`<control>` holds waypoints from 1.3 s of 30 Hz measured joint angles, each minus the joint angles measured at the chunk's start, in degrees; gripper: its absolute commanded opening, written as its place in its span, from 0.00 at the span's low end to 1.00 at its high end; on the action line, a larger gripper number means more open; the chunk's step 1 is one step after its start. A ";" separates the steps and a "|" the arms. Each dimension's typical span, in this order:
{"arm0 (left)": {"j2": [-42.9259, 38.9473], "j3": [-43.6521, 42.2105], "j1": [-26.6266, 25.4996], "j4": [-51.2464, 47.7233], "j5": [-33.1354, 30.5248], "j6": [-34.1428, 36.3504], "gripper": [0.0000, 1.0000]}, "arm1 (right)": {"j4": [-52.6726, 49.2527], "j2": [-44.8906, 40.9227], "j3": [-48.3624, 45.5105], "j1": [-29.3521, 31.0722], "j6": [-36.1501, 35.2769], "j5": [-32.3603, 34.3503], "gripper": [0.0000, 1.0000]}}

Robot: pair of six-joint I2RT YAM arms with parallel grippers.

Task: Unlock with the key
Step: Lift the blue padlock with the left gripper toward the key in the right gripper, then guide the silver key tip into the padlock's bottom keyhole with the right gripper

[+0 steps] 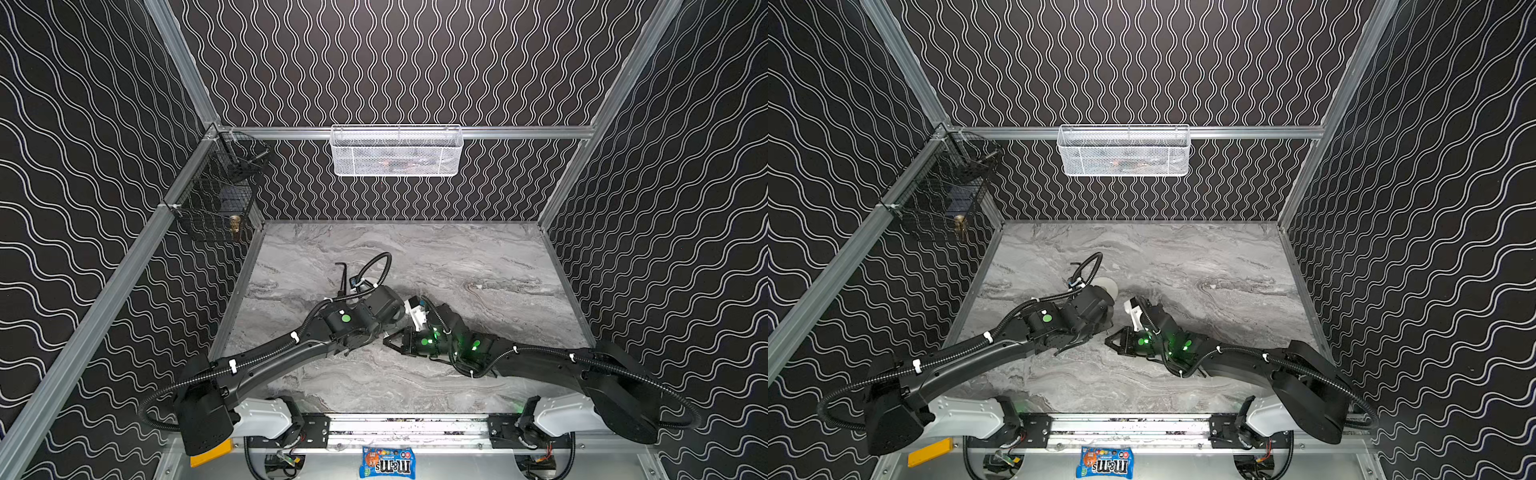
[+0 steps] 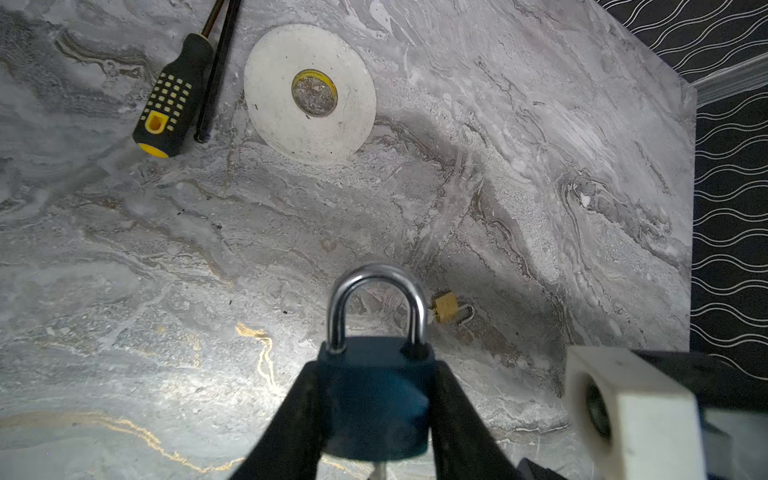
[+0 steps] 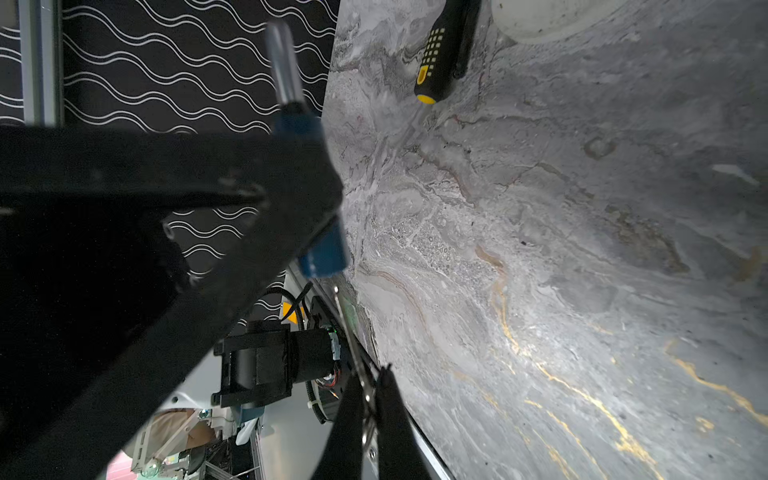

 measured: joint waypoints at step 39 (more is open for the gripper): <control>-0.22 -1.25 -0.02 2.32 1.40 -1.40 0.02 | -1.53 -4.17 -1.11 -3.17 1.46 0.59 0.00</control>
